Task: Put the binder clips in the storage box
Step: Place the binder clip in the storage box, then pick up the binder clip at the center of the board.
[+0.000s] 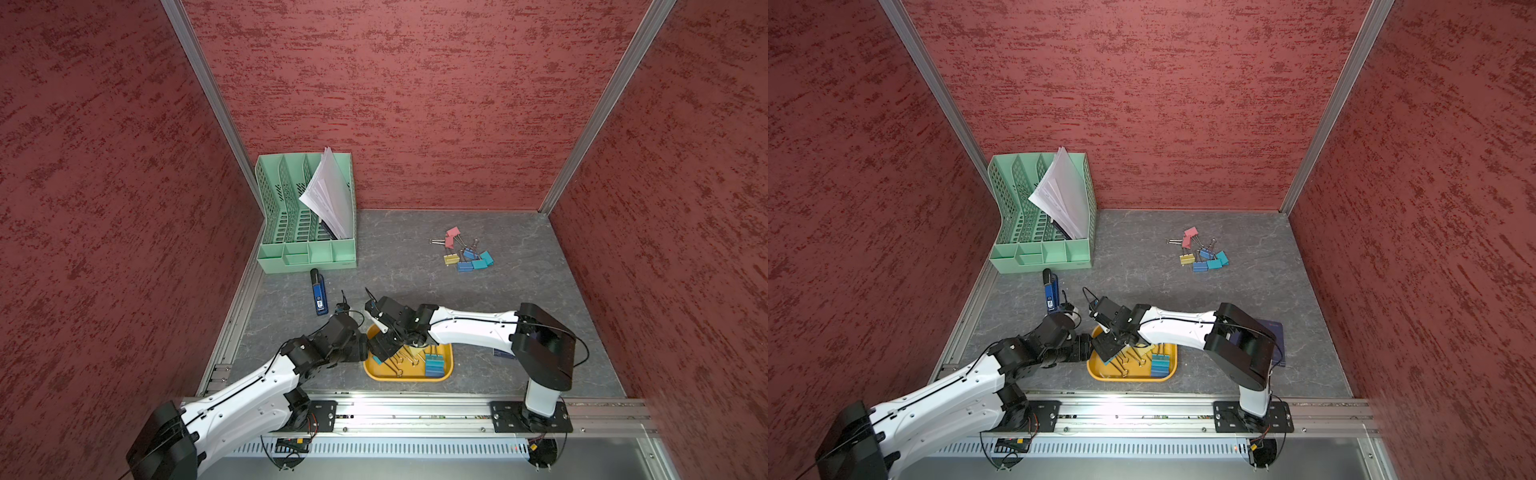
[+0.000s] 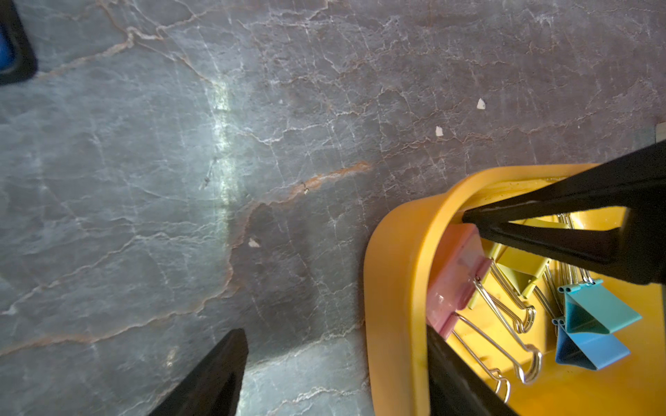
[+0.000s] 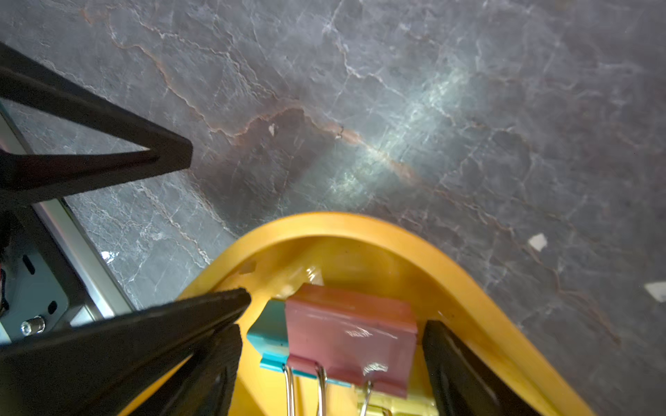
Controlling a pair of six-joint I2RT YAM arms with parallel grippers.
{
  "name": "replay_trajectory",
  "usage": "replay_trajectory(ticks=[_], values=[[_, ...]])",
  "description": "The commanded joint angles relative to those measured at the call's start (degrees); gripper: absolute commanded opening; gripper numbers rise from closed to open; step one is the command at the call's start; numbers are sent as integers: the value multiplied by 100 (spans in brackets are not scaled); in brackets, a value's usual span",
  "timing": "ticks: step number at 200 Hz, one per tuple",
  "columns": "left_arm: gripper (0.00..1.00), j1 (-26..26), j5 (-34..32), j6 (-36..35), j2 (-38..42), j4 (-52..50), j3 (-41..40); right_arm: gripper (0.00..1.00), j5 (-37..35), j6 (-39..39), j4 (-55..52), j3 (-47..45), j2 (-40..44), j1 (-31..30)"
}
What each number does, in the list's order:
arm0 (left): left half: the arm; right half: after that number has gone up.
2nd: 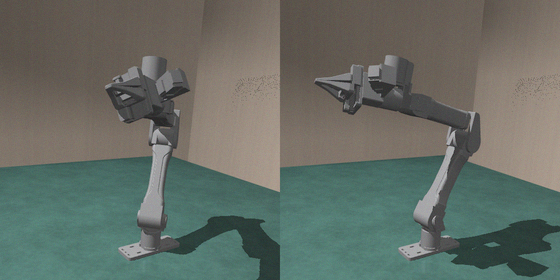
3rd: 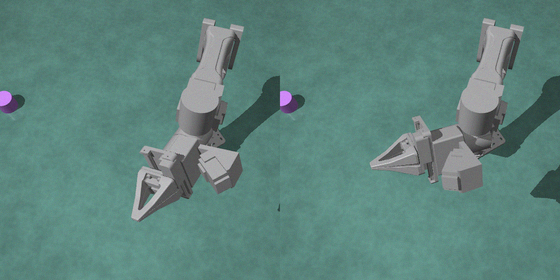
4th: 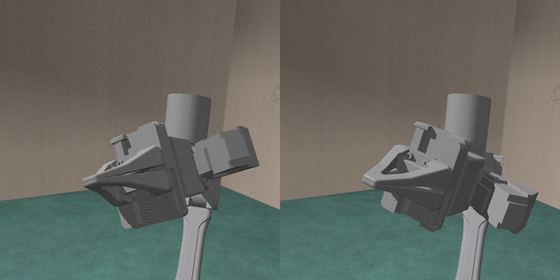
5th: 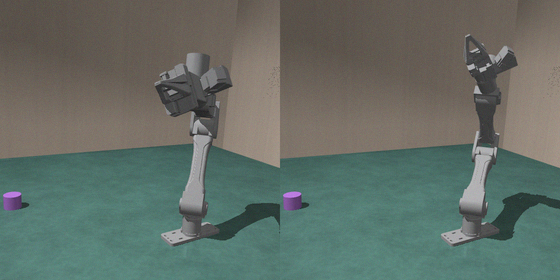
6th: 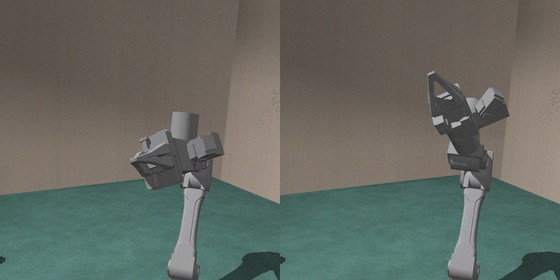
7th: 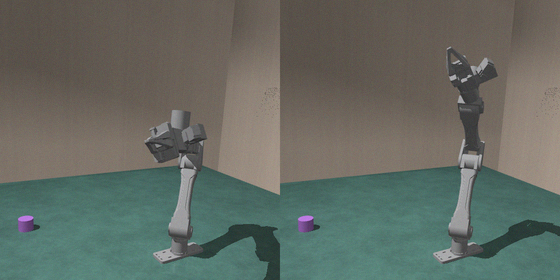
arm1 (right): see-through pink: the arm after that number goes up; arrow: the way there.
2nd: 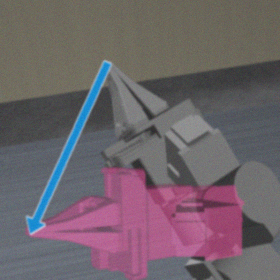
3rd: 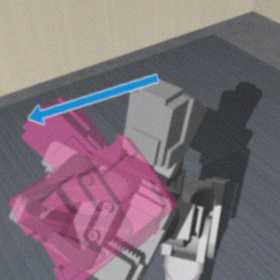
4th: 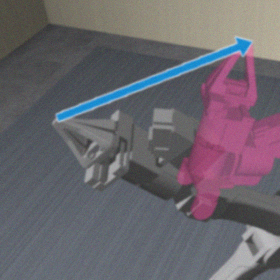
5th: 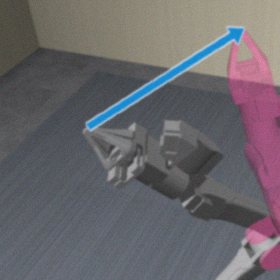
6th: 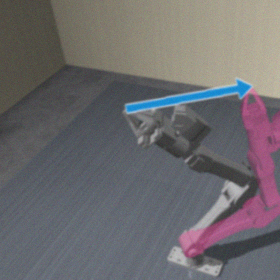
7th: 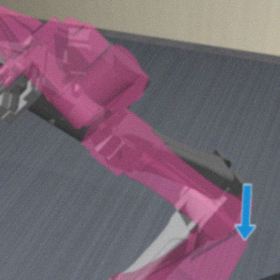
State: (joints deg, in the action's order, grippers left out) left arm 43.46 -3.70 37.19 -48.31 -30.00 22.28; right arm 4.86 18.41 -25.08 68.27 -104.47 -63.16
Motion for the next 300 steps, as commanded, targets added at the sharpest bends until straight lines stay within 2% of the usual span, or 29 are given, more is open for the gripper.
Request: replay_trajectory(ticks=[1, 47, 71, 89, 128, 168, 180, 231, 300], values=[[77, 30, 46, -73, 54, -45, 48, 87, -203, 22, 208, -36, 545, 13], [77, 38, 37, -71, 58, -36, 48, 92, -551, -109, -142, -367, 1681, 282], [77, 40, 40, -65, 57, -36, 50, 93, -758, -106, -414, -565, 2068, 983], [77, 43, 36, -71, 53, -33, 47, 94, -825, 12, -459, -733, 2331, 1827], [77, 57, 7, -63, 58, -45, 55, 95, -986, -41, -434, -611, 2133, 3422], [77, 57, 2, -58, 76, -54, 56, 95, -861, 42, -639, -45, 961, 4532], [77, 55, 1, -54, 72, -59, 49, 95, -722, 9, -543, 83, 709, 4645], [77, 55, 1, -54, 76, -66, 54, 95, -1005, -467, -439, 773, -254, 4728], [77, 57, -7, -45, 55, -62, 56, 94, -1020, -549, -335, 1050, -730, 4747]])
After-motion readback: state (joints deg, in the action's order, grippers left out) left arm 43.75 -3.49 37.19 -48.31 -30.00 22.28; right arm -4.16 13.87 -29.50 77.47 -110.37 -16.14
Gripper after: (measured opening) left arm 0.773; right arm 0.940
